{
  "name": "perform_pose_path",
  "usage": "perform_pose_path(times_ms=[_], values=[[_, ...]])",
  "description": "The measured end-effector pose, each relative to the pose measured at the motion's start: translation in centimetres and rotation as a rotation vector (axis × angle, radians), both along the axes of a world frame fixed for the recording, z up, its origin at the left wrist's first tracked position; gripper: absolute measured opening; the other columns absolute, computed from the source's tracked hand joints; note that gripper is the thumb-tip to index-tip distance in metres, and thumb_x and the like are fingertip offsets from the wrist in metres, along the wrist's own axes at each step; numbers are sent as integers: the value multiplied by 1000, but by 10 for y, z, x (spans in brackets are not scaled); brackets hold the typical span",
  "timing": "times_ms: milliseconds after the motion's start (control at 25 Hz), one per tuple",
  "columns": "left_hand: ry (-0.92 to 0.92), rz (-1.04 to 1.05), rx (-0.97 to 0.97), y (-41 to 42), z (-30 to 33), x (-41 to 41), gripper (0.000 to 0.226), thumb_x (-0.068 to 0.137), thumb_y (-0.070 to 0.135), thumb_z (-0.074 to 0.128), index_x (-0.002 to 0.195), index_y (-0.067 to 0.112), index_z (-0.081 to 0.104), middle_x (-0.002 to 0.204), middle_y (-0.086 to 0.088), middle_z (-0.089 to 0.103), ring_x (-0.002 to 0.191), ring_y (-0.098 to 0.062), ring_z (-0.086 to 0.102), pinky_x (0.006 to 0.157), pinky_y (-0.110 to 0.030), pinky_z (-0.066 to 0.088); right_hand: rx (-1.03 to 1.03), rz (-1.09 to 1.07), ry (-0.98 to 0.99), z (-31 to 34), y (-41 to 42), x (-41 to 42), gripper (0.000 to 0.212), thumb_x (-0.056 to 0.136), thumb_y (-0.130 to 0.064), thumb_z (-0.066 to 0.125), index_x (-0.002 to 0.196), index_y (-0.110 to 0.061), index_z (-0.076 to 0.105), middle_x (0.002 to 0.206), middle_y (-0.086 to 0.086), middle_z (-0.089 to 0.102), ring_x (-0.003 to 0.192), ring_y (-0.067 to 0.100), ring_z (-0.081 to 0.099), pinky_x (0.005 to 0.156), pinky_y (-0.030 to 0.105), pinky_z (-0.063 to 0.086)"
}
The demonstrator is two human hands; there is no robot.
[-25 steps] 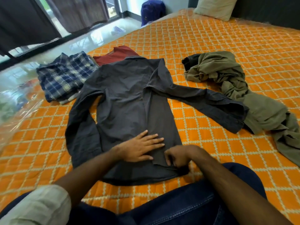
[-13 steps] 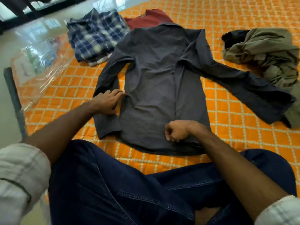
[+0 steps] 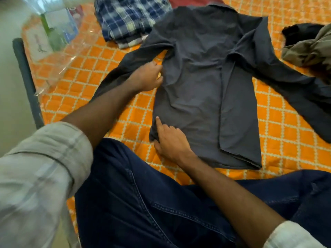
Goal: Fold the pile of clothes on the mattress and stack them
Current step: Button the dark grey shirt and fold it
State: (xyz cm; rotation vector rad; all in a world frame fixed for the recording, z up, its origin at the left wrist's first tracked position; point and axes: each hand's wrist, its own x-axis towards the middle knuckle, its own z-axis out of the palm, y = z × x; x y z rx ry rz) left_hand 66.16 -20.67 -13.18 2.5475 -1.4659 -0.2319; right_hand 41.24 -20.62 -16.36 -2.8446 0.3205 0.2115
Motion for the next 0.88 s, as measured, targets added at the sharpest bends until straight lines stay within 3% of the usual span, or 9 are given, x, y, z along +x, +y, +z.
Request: perform_pose_path(times_ms=[80,200,360,440,560,640,720,800,880], values=[[467,249,-162,-35,-12,14,72,90,36,67,149,8,37,130,-12,56,119,-25,55,101,-30,42,228,-49,6,3,-8,5,72,98,-25,50,161,-10,17,130,13,62,109,32,61,90,44,47],[871,655,-470,-71,-24,42,89,84,39,77,145,-1,26,142,-15,47,129,-24,50,107,-37,46,626,16,72,9,-34,-3,69,94,-15,53,158,-20,28,124,3,65,110,25,62,88,35,47],[1051,828,-630,-104,-30,84,64,97,22,65,143,2,25,106,-5,60,81,-12,61,54,-22,49,785,126,199,14,-49,-2,57,89,-9,57,143,-25,48,84,-11,60,76,7,60,72,31,49],[1204,975,-756,-109,-37,109,53,104,18,45,151,8,22,100,-10,65,80,-23,68,52,-20,46,826,60,192,15,-49,6,35,93,-18,61,126,-27,60,86,-9,65,77,7,63,76,38,55],[1065,1115,-888,-110,-49,126,36,99,12,48,134,10,40,113,-21,65,86,-34,73,54,-40,59,652,-196,-35,16,-39,15,18,94,-41,65,103,-29,54,85,-9,64,77,8,63,73,46,55],[1029,1108,-907,-110,-59,118,21,94,11,61,111,6,50,97,-20,69,68,-30,73,49,-43,59,395,-311,-80,21,-26,24,41,91,-55,64,116,-27,47,99,-8,65,89,18,67,73,43,55],[1288,1011,-886,-112,-67,101,21,93,17,67,104,2,58,88,-14,68,68,-24,69,54,-33,57,209,-333,49,21,-11,38,77,91,-63,57,147,-17,31,122,3,63,99,26,68,74,41,51],[1437,854,-785,-111,-68,89,25,89,24,74,103,7,62,92,-9,65,84,-23,62,65,-32,54,99,-316,138,16,3,52,92,97,-55,50,160,-7,3,120,8,62,92,27,69,64,38,45],[1323,780,-670,-114,-70,94,23,85,22,78,100,9,66,97,-6,69,86,-20,67,72,-30,58,77,-319,155,12,11,60,86,100,-34,45,159,-3,-9,109,9,65,80,26,67,58,35,39]])
